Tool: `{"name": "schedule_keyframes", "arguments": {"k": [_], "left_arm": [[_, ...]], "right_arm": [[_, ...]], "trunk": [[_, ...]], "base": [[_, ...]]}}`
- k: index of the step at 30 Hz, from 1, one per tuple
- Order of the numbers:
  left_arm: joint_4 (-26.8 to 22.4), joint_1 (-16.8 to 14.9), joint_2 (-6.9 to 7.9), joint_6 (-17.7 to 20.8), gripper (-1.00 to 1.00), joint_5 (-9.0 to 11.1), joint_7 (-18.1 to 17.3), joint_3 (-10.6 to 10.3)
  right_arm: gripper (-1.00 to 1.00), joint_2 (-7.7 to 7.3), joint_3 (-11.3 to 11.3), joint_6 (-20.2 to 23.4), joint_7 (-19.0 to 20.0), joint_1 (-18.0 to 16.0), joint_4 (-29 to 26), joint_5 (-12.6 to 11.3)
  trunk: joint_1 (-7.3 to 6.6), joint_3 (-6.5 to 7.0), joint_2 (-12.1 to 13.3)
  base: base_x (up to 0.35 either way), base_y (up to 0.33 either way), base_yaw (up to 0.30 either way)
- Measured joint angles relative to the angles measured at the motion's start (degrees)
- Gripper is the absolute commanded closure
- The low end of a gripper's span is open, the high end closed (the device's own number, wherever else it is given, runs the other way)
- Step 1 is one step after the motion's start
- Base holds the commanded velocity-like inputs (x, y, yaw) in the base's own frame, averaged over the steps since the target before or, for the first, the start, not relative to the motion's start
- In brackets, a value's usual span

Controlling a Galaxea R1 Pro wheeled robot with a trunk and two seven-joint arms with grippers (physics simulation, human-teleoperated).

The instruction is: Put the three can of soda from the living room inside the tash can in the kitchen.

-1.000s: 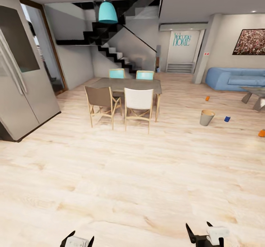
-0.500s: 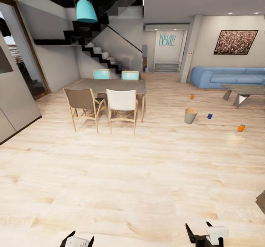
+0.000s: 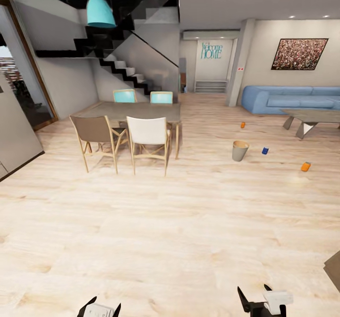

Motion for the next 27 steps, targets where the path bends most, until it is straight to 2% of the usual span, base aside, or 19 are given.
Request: {"name": "schedule_keyframes", "arguments": {"k": [11,27], "left_arm": [[-0.03,0.00,0.00,0.01,-1.00,0.02,0.02,0.00],[-0.05,0.00,0.00,0.01,-1.00,0.01,0.02,0.00]], "right_arm": [[-1.00,-0.02,0.01,0.00,-0.02,0.00,0.00,0.00],[-1.00,-0.08,0.01,0.00,-0.01,0.00,0.00,-0.03]], "trunk": [[0.00,0.00,0.00],[0.00,0.01,0.00]], "base": [[0.276,-0.151,-0.021],[0.300,-0.081,-0.226]]}}
